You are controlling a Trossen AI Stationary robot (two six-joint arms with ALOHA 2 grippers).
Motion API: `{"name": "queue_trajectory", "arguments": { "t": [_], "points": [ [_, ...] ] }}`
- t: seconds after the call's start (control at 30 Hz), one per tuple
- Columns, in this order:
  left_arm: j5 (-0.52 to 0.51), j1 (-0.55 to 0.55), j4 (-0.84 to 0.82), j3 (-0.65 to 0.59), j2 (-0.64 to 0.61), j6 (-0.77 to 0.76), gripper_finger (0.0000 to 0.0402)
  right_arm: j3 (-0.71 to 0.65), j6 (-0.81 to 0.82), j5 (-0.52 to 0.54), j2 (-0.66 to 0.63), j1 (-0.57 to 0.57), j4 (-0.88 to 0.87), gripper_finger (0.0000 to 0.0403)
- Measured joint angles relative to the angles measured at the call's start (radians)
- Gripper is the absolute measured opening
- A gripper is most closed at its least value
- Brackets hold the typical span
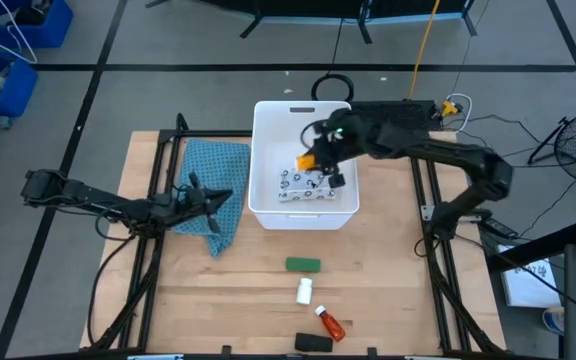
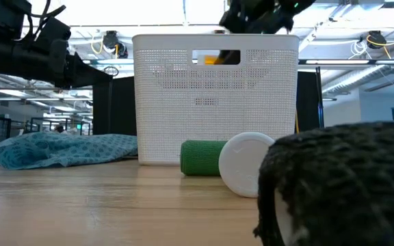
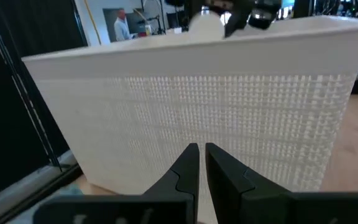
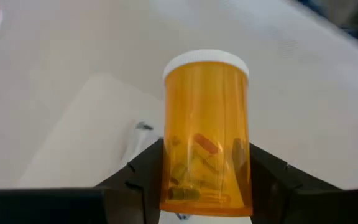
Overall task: Pick & place medical supplies in basket/bin
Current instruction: Put the orange medicine bottle into the white bin
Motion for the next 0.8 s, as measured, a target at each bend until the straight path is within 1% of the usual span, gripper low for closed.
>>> {"name": "queue_trajectory", "arguments": {
  "t": [0.07, 0.1, 0.23, 0.3, 0.4, 0.7, 0.8],
  "points": [
    [0.002, 0.0, -0.019, 0.0, 0.0, -0.014, 0.0031, 0.0, -0.013, 0.005, 0.039, -0.01, 0.026, 0.0157],
    [0.009, 0.0, -0.026, 0.0, 0.0, -0.026, 0.0031, 0.0, 0.003, 0.02, 0.054, -0.019, 0.051, 0.0157],
    [0.03, 0.0, -0.045, 0.0, 0.0, -0.058, 0.0031, 0.002, 0.101, 0.023, 0.083, -0.081, 0.172, 0.0157],
    [0.037, 0.0, -0.045, 0.0, 0.0, -0.059, 0.0031, 0.026, 0.147, 0.022, 0.094, -0.112, 0.182, 0.0157],
    [0.037, -0.001, -0.049, 0.0, 0.0, -0.056, 0.0031, 0.063, 0.161, 0.021, 0.124, -0.152, 0.16, 0.0157],
    [0.035, -0.001, -0.034, 0.0, 0.0, 0.084, 0.0031, 0.066, 0.129, 0.022, 0.245, -0.168, 0.16, 0.0157],
    [0.034, -0.001, -0.021, 0.0, 0.0, 0.132, 0.0031, 0.066, 0.128, 0.023, 0.288, -0.168, 0.129, 0.0157]
  ]
}}
